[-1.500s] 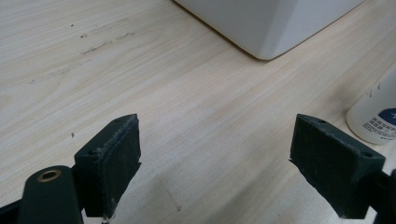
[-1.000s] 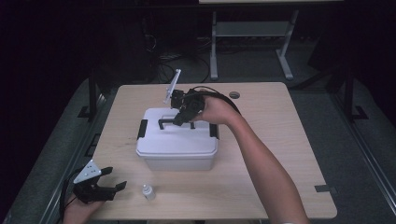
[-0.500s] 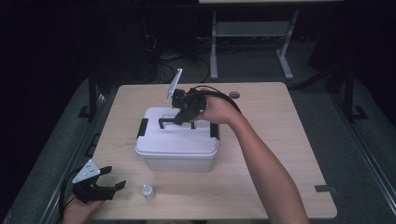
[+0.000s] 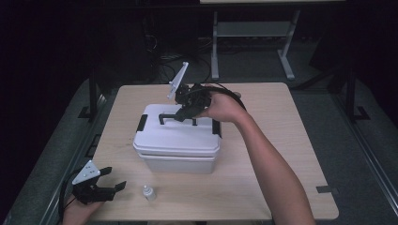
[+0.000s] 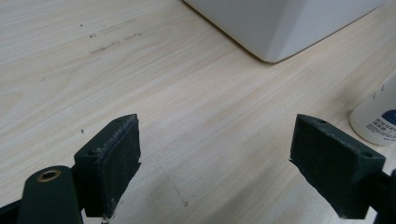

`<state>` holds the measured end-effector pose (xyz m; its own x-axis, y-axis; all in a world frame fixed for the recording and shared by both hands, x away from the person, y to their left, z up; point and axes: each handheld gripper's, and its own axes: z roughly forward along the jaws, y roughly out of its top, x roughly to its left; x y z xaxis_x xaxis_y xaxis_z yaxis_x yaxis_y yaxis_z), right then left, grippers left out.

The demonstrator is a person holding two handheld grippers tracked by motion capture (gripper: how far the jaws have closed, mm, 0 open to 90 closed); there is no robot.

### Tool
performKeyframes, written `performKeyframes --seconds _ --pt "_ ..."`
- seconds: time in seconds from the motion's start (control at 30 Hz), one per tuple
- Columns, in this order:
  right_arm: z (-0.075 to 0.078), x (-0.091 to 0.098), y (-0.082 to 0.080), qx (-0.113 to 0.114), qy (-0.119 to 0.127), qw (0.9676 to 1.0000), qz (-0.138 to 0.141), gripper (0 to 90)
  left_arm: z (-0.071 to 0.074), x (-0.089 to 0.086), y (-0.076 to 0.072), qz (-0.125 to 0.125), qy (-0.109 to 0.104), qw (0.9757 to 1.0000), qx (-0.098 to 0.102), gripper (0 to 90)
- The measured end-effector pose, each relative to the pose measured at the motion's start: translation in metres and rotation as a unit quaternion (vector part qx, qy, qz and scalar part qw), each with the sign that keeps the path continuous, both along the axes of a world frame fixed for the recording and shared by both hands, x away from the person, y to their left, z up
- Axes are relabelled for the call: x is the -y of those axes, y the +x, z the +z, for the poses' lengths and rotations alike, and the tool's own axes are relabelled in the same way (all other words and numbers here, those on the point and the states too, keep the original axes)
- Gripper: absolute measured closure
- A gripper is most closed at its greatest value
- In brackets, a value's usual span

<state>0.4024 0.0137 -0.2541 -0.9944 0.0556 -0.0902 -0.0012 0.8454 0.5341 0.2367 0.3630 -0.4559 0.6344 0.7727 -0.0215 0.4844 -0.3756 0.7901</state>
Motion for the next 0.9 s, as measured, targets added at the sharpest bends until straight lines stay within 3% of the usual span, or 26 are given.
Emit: performKeyframes --seconds 0.53,0.9 --pt "0.027 0.044 -0.024 0.011 0.027 0.9995 -0.015 84.1 -0.001 0.003 0.000 -0.001 0.007 1.0000 -0.005 16.0" --pt "0.035 0.096 -0.043 0.013 0.040 0.9983 -0.041 84.1 -0.002 0.004 0.000 -0.001 0.009 0.9999 -0.007 16.0"
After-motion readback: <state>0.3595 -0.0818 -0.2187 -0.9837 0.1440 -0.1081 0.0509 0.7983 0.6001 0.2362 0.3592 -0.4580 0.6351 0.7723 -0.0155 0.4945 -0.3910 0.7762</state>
